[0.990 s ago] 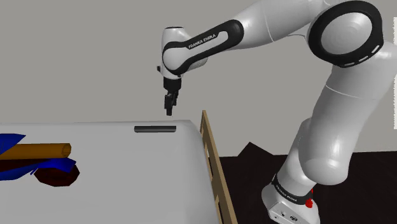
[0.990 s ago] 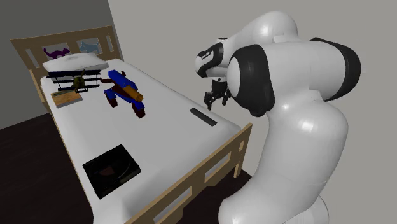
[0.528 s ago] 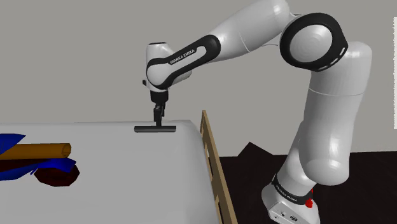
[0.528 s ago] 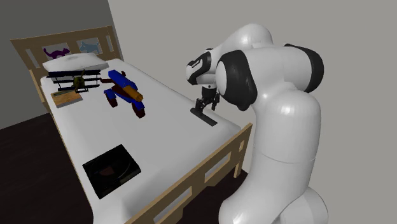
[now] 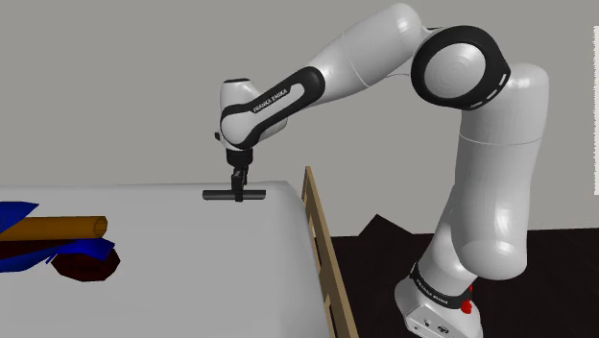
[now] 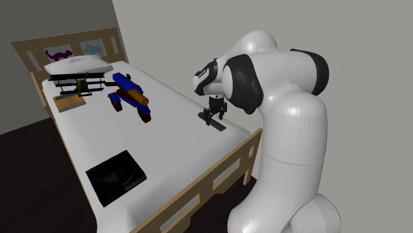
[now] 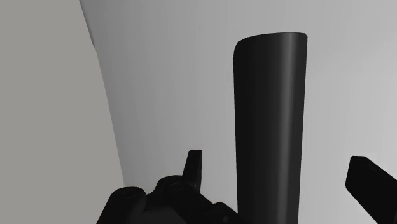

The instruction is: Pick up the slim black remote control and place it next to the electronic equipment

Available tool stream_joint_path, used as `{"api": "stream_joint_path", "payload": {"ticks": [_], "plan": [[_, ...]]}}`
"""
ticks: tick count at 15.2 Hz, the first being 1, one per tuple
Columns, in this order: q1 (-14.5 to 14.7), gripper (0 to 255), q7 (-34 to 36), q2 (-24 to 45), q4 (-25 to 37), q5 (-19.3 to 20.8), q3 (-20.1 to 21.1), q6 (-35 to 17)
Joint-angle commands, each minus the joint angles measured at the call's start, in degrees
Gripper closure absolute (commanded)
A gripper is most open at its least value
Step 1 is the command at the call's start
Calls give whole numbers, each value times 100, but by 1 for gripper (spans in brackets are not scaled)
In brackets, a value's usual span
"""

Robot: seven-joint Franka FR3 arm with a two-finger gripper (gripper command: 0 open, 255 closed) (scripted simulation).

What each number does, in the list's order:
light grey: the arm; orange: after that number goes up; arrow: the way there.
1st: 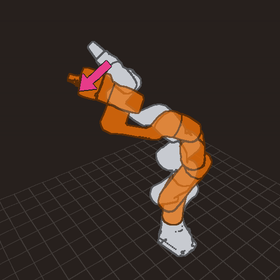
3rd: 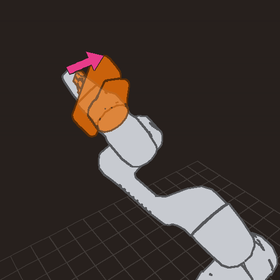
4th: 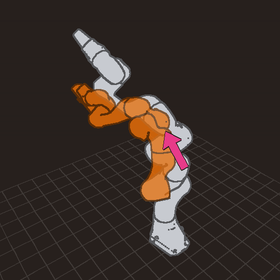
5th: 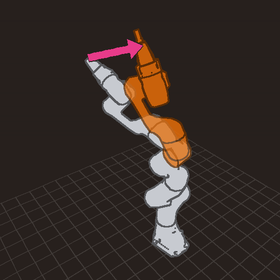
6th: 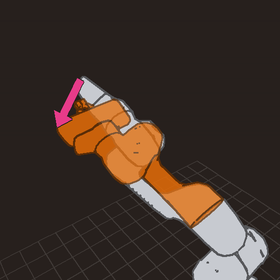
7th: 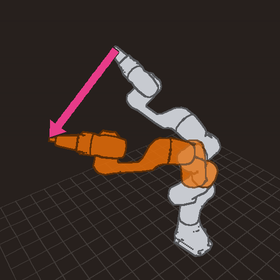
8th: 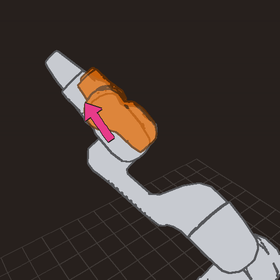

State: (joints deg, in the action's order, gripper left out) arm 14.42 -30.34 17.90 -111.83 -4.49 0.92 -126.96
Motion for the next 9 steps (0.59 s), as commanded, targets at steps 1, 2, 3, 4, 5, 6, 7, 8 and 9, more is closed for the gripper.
{"api": "stream_joint_path", "payload": {"ticks": [1, 2, 3, 4, 5, 6, 7, 8, 9], "plan": [[1, 0, 0, 8, 0, 0, 0, -11], [1, 0, 0, 8, 0, 0, 0, -11], [1, 0, 0, 8, 0, 0, 0, -11], [1, 0, 0, 8, 0, 0, 0, -11], [1, 0, 0, 8, 0, 0, 0, -10], [1, 255, 0, 8, 0, 0, 0, -10], [1, 255, 0, 8, 0, 0, 0, -10], [1, 255, 0, 8, 0, 0, 0, -10], [0, 255, -2, 5, -3, 0, 0, -10]]}}
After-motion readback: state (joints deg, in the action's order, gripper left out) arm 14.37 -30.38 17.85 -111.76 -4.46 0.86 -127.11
